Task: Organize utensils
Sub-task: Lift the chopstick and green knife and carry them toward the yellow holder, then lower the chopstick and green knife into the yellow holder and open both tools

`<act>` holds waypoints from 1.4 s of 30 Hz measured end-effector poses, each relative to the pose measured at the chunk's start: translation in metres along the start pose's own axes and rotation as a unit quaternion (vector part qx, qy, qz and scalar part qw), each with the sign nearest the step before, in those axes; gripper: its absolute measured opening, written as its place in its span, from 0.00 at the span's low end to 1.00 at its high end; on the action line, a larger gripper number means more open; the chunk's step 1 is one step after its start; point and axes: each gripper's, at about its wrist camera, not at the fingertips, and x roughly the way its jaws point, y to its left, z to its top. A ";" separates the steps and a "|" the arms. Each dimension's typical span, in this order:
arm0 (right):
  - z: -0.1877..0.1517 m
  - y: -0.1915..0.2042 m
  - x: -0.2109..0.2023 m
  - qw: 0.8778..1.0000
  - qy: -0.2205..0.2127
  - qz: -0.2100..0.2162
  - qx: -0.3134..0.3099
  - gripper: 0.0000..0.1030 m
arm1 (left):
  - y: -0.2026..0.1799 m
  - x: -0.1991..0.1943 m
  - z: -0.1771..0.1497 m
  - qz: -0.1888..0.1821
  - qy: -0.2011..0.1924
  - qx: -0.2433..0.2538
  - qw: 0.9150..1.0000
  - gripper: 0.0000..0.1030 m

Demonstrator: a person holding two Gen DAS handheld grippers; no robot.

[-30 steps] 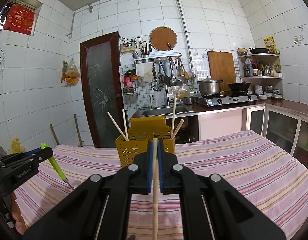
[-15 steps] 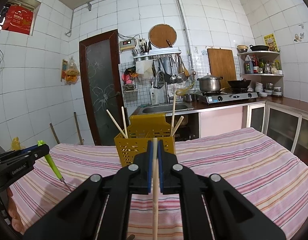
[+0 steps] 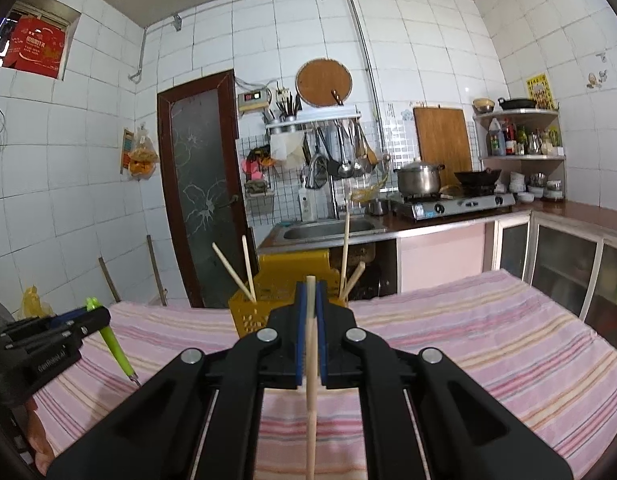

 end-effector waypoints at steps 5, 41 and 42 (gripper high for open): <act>0.032 0.004 0.001 0.999 -0.030 0.000 -0.015 0.05 | -0.008 -0.002 0.027 -0.009 -0.023 0.003 1.000 0.17; 0.072 -0.008 0.167 0.997 -0.007 -0.049 -0.058 0.11 | -0.042 0.181 0.088 -0.043 0.004 -0.029 0.999 0.32; 0.073 -0.008 0.165 0.996 -0.001 -0.055 -0.063 0.34 | -0.039 0.171 0.091 -0.036 -0.002 -0.028 0.999 0.50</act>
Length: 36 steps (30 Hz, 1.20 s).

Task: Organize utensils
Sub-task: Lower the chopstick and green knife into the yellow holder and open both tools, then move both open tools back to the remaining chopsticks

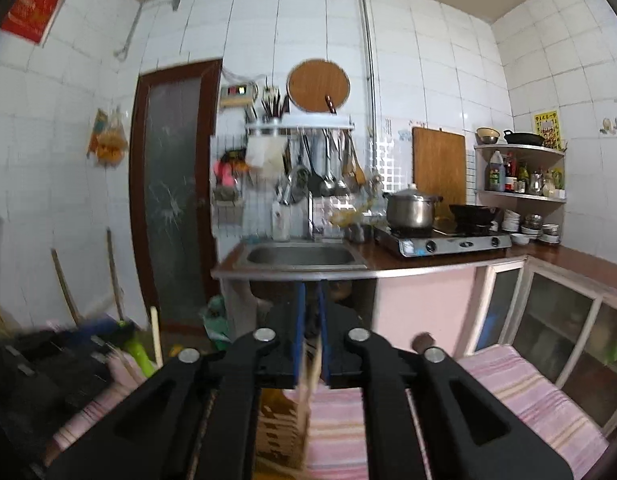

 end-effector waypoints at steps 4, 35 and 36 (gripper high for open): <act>0.007 -0.008 -0.028 1.000 0.003 -0.009 -0.010 0.70 | 0.011 -0.049 0.007 0.018 -0.022 0.001 1.000 0.81; -0.154 0.002 -0.175 0.978 0.207 0.013 -0.003 0.88 | 0.079 -0.151 -0.160 0.079 0.125 0.030 0.988 0.95; -0.159 0.001 -0.175 0.976 0.215 0.012 -0.001 0.88 | 0.077 -0.148 -0.166 0.081 0.134 0.033 0.987 0.95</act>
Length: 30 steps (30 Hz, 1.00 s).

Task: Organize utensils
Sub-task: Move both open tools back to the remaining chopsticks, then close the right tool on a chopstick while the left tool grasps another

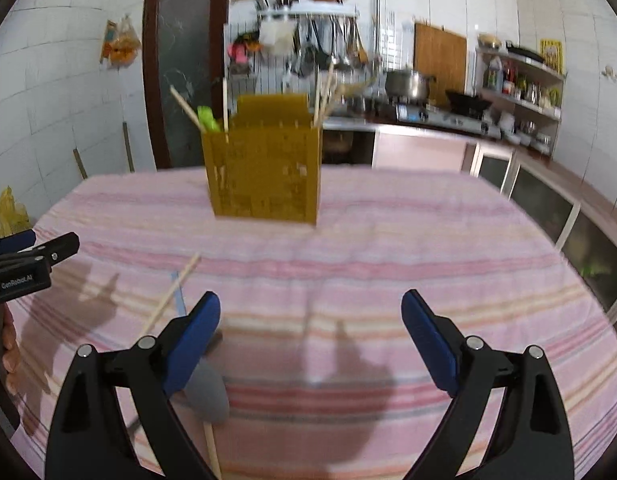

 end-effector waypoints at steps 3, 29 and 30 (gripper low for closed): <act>-0.013 0.000 0.005 1.000 0.021 0.003 0.004 0.88 | -0.006 0.008 -0.007 0.003 0.016 0.011 1.000 0.95; -0.007 0.080 0.088 0.983 0.141 0.075 -0.095 0.42 | 0.011 0.047 -0.019 0.014 0.076 -0.007 0.997 0.95; -0.008 0.082 0.087 0.982 0.141 0.075 -0.100 0.38 | 0.010 0.048 -0.019 0.011 0.077 -0.007 0.997 0.95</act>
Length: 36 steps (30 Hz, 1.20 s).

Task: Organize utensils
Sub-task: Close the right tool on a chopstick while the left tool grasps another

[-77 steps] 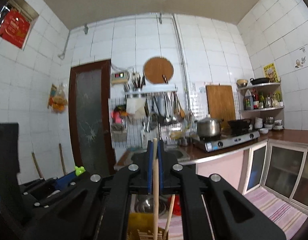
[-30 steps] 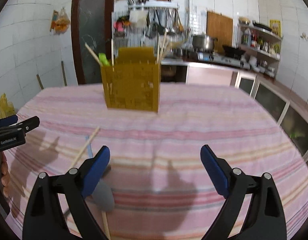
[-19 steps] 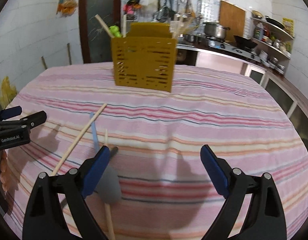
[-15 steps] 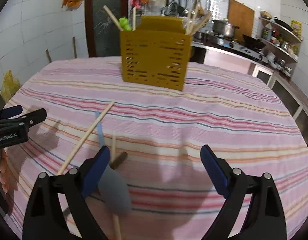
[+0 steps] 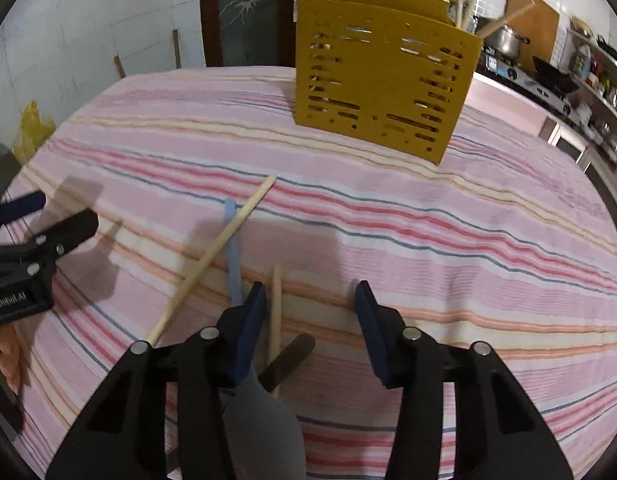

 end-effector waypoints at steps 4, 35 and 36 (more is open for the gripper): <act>0.003 -0.001 -0.002 1.000 0.004 0.009 0.005 0.07 | -0.005 0.000 0.000 -0.007 0.002 0.003 1.000 0.95; -0.007 -0.120 -0.001 0.991 -0.024 -0.037 0.129 0.07 | -0.116 0.058 0.047 -0.072 0.081 0.056 0.993 0.46; -0.008 -0.121 -0.001 0.990 -0.023 -0.037 0.131 0.07 | -0.117 0.059 0.048 -0.072 0.079 0.056 0.993 0.45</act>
